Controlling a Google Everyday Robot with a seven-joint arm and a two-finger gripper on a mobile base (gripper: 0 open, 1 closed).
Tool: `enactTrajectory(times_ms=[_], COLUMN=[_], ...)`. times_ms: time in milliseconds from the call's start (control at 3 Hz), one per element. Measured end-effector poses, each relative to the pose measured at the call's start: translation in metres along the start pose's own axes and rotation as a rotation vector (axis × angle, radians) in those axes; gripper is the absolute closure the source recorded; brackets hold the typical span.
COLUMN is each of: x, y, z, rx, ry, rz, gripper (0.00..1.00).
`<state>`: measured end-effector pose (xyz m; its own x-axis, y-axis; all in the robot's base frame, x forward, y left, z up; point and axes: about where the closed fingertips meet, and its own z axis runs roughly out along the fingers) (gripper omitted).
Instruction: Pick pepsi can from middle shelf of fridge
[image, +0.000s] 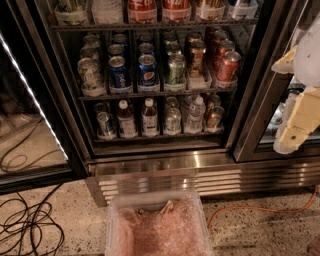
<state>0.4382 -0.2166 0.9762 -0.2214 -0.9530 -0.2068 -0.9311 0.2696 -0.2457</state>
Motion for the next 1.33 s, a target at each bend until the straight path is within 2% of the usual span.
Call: enactTrajectory(times_ms=[333, 667, 1000, 1333], x=[0.0, 0.0, 0.0, 0.0], y=[0.0, 0.0, 0.0, 0.0], z=[0.0, 0.0, 0.0, 0.0], rx=[0.0, 0.0, 0.0, 0.0], ry=[0.0, 0.0, 0.0, 0.0], rz=[0.0, 0.0, 0.0, 0.0], gripper=[0.0, 0.09, 0.26, 0.17])
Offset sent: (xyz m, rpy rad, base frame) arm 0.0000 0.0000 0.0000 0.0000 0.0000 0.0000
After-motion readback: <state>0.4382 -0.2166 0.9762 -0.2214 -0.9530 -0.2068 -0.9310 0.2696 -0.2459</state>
